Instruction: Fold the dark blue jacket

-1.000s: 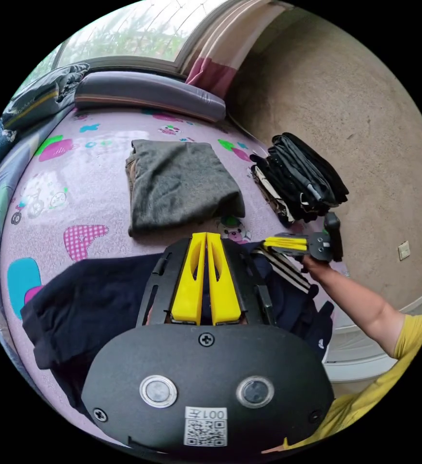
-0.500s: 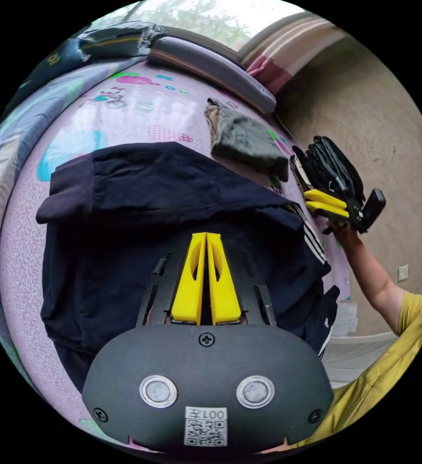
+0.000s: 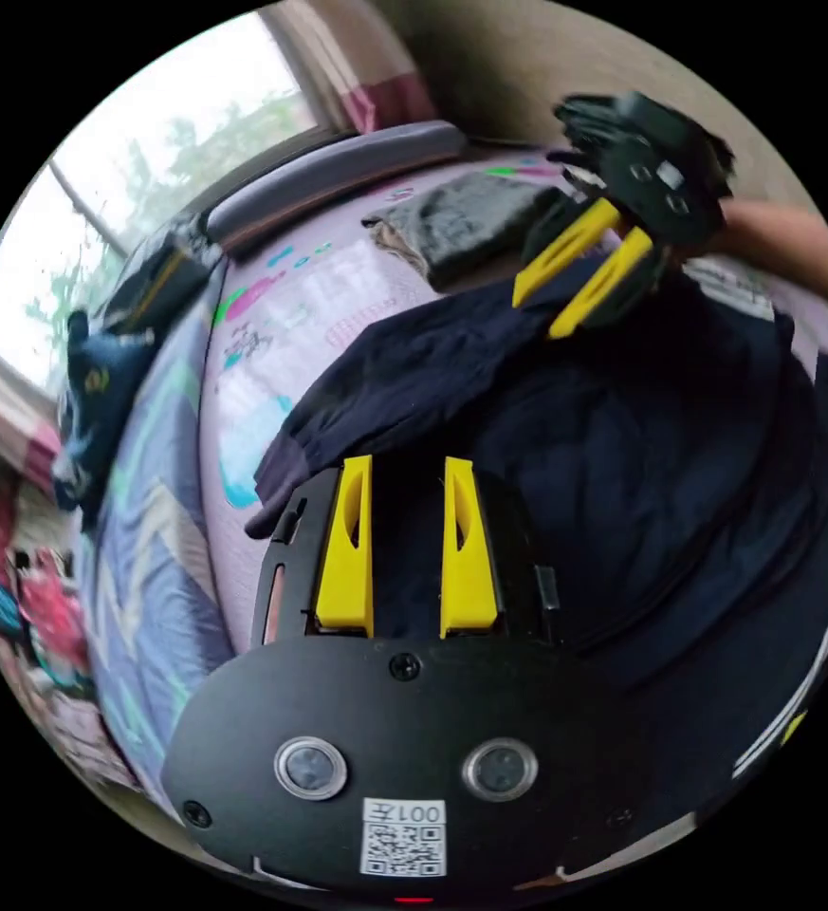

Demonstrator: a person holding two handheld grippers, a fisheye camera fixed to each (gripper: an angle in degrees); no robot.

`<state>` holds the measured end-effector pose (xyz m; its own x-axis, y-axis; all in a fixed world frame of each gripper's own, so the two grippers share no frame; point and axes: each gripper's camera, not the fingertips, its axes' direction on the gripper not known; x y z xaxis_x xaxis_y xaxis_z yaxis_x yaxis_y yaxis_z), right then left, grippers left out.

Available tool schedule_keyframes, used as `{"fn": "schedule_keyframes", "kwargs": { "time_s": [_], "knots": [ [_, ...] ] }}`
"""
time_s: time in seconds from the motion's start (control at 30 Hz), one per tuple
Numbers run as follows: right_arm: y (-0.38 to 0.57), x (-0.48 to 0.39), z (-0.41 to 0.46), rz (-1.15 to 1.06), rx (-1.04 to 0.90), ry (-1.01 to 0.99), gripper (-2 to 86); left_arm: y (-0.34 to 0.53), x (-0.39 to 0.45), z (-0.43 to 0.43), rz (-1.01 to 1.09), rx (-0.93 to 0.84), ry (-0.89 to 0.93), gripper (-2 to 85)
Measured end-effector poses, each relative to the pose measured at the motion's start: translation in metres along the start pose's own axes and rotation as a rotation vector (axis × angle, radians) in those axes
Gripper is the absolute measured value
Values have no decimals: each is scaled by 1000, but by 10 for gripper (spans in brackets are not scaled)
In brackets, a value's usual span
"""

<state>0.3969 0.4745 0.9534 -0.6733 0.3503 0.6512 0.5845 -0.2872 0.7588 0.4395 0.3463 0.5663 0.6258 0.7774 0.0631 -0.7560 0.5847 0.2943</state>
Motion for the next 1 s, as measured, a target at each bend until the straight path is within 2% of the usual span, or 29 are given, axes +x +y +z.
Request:
{"fn": "schedule_keyframes", "kwargs": {
  "time_s": [0.13, 0.23, 0.27, 0.37, 0.43, 0.47, 0.53, 0.63, 0.77, 0.83, 1.0],
  "knots": [
    [-8, 3, 3, 21, -22, 36, 21, -7, 24, 13, 133, -34, -98, 70],
    [-9, 9, -7, 38, 1, 39, 11, -15, 28, 19, 141, -53, -153, 33],
    [-10, 11, -9, 36, 5, 37, 11, -19, 32, 18, 164, -55, -198, 4],
    [-7, 50, -27, 95, 55, 53, 9, -51, 31, 9, 237, -3, -331, -9],
    [22, 131, -50, 406, 163, 65, 13, -94, 4, -9, 159, 66, -327, -10],
    [36, 153, -54, 510, 194, 66, 15, -127, -18, -26, 87, 120, -265, -9],
    [106, 213, -53, 901, 285, 32, 28, -175, -42, -49, 40, 181, -144, -7],
    [182, 216, -42, 1234, 401, 23, 46, -225, -64, -65, -45, 126, -33, 4],
    [219, 175, -22, 1245, 391, 10, 46, -204, -80, -66, -100, 110, 82, 15],
    [226, 134, -18, 1141, 387, -5, 32, -173, -86, -63, -121, 84, 108, 20],
    [225, 32, -20, 915, 341, -127, 16, -29, -87, -87, -217, 39, 186, 21]
  ]
}}
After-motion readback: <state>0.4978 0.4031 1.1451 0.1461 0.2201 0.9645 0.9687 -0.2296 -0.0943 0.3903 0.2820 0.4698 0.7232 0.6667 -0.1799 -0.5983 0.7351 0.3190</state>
